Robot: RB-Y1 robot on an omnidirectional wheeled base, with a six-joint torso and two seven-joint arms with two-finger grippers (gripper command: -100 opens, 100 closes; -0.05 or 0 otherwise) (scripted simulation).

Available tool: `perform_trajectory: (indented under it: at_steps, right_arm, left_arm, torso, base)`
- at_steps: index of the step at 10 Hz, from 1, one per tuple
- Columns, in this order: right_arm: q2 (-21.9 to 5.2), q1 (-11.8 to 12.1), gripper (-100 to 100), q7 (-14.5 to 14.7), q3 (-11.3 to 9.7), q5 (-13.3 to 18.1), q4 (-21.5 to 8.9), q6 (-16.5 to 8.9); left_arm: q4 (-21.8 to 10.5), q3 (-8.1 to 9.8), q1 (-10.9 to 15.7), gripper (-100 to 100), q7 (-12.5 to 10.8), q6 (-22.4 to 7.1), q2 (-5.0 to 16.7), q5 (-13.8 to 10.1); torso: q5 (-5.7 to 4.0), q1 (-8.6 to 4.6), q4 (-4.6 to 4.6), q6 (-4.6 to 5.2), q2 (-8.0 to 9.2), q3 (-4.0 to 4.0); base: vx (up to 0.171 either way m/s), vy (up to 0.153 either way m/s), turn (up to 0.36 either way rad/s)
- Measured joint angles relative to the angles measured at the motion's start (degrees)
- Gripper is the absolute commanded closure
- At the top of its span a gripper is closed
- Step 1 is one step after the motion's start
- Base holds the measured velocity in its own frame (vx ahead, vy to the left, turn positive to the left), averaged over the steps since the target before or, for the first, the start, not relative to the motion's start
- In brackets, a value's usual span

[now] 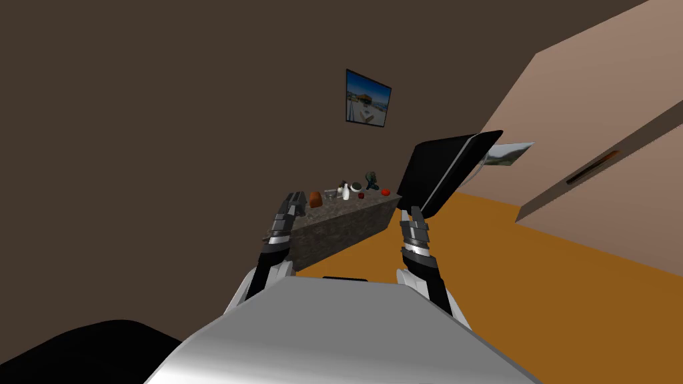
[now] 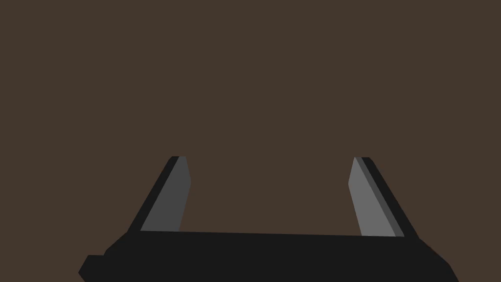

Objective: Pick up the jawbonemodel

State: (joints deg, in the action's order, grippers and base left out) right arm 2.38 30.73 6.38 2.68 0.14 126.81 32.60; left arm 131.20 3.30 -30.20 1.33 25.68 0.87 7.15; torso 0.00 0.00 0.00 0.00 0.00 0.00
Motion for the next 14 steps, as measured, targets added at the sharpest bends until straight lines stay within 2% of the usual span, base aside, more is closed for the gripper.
perform_trajectory:
  at_steps: [3, 14]
  right_arm:
    - [0.00, 0.00, 0, 0.00, 0.00, 0.00, 0.00, 0.00]
    - [0.00, 0.00, 0, 0.00, 0.00, 0.00, 0.00, 0.00]
  left_arm:
    - [-0.20, 0.96, 1.11, -100, -0.91, -3.31, 1.77, -1.32]
    - [-1.90, 4.91, 6.42, -100, -5.61, -19.40, 7.61, -7.21]
  torso:
    - [-0.01, -0.06, 0.01, 0.00, 0.06, 0.03]
    - [0.00, 0.01, -0.02, 0.00, -0.09, -0.05]
  base:
    - [-0.016, -0.019, -0.015]
    - [0.012, -0.004, -0.030]
